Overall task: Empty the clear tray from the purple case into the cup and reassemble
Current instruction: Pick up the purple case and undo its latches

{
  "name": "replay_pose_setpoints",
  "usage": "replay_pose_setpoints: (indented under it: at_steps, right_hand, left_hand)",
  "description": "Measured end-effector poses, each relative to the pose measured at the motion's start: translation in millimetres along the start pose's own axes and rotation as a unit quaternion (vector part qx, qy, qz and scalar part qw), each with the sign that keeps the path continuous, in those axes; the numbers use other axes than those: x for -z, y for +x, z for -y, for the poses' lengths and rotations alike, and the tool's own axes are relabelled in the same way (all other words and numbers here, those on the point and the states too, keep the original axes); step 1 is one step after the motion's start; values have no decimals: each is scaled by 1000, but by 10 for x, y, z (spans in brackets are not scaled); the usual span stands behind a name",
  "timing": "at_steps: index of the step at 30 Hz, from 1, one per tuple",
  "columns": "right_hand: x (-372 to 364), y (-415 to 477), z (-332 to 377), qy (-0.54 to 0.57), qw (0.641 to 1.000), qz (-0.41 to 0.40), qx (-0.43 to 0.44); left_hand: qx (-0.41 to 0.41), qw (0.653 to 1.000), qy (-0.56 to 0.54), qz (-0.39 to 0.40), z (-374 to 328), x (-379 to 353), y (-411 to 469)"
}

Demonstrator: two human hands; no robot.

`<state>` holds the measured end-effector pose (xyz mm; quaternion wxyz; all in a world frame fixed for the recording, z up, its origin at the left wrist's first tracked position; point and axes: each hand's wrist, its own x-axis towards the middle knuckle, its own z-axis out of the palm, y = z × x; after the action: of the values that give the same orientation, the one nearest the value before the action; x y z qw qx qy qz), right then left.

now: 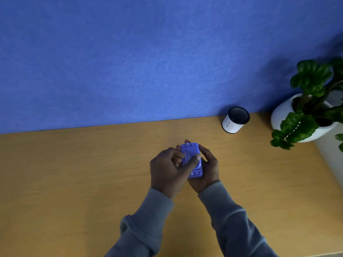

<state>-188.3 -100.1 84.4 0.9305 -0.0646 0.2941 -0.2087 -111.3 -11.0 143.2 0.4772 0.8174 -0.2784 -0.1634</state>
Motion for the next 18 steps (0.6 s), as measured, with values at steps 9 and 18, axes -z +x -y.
replay_pose_setpoints:
  at_steps: [9,18]
  right_hand:
    - [1,65,0,10,1000,21,8]
    - [16,127,44,-19,1000,-5,16]
  left_hand:
    - [43,994,86,49,-140,-177,52]
    - [76,991,68,89,-157,-173,120]
